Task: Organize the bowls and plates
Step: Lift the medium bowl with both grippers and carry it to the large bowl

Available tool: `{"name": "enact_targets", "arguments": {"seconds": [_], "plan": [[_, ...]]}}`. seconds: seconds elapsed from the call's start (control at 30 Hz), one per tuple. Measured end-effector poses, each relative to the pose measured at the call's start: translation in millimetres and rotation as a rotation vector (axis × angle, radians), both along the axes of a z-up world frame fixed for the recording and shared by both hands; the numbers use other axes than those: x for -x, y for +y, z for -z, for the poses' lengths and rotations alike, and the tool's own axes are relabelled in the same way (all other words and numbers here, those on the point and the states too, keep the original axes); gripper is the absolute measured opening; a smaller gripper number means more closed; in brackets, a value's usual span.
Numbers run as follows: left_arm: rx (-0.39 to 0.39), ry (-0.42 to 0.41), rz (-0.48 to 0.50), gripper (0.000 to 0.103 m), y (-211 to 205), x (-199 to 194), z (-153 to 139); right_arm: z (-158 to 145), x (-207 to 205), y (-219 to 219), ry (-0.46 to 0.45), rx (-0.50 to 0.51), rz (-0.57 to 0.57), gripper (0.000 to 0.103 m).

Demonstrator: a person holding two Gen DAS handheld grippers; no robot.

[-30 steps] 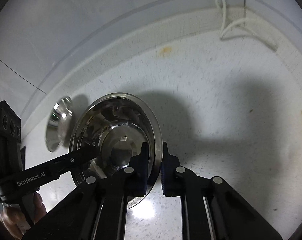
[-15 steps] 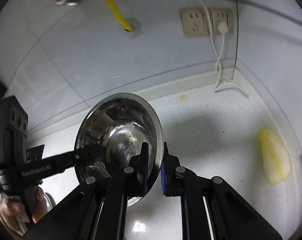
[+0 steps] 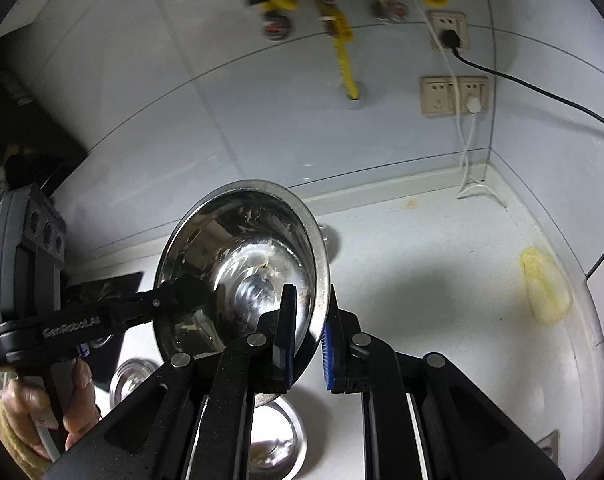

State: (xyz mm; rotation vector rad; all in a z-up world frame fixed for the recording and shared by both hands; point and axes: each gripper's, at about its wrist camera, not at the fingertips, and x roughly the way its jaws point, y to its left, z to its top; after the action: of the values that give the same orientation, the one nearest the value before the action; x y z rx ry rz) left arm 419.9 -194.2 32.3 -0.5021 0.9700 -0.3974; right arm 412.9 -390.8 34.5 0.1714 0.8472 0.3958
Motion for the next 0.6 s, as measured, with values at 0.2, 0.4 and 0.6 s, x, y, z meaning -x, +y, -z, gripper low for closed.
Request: {"name": "enact_targets", "arguments": {"seconds": [0.2, 0.4, 0.6], "plan": [[-0.012, 0.006, -0.013, 0.011, 31, 47, -3, -1, 42, 29, 0.002, 0.021, -0.061, 0.011], [-0.002, 0.022, -0.021, 0.011, 55, 84, 7, 15, 67, 43, 0.037, 0.007, -0.115, 0.011], [-0.011, 0.076, -0.035, 0.011, 67, 105, 40, 52, 79, 53, 0.108, -0.002, -0.163, 0.011]]}}
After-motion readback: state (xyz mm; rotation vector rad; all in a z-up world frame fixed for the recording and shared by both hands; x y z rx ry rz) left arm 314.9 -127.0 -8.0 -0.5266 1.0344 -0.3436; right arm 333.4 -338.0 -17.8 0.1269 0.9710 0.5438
